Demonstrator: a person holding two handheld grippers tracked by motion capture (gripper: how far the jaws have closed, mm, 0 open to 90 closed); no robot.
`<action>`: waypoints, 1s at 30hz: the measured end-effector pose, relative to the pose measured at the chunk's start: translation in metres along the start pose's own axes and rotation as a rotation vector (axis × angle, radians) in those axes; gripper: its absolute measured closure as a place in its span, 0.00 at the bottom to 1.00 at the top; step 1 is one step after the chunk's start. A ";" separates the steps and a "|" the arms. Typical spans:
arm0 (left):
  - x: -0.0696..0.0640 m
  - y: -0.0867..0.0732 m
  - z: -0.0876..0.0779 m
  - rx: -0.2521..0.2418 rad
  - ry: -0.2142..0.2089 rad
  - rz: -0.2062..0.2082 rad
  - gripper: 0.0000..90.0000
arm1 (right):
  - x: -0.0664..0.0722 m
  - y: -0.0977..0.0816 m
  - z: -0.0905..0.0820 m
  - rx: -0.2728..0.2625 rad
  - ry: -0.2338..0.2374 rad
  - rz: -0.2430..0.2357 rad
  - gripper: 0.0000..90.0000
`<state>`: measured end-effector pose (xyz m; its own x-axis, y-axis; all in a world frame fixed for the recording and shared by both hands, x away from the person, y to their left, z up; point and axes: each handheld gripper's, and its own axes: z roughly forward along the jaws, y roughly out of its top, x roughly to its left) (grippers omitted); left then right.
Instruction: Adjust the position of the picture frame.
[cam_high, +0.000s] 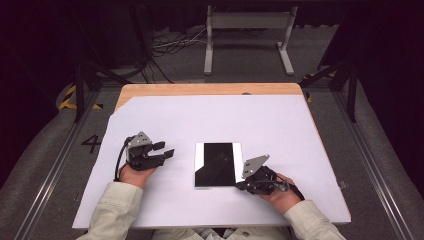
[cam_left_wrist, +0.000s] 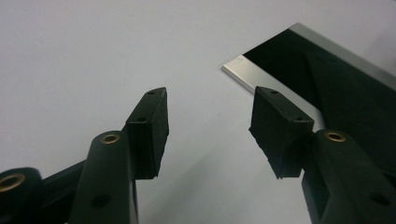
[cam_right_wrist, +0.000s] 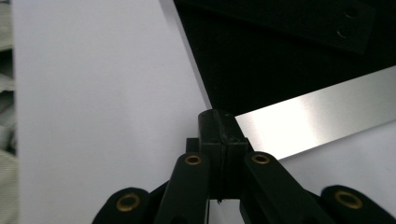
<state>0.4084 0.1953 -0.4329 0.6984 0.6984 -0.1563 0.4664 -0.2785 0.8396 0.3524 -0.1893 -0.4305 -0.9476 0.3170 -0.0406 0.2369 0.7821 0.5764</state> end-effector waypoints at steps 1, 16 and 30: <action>0.001 0.000 -0.001 -0.001 0.009 -0.002 0.51 | -0.002 0.000 0.000 0.001 -0.012 0.004 1.00; 0.007 0.001 0.005 0.072 0.014 0.020 0.48 | -0.048 0.006 0.008 -0.022 -0.193 0.106 1.00; 0.006 0.008 0.014 0.111 0.060 0.022 0.85 | -0.063 0.000 0.001 -0.110 -0.239 0.220 1.00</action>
<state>0.4240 0.1873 -0.4343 0.6772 0.7284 -0.1042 0.5108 -0.3634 0.7791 0.4124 -0.2094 -0.4285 -0.7963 0.5984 -0.0884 0.3930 0.6230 0.6764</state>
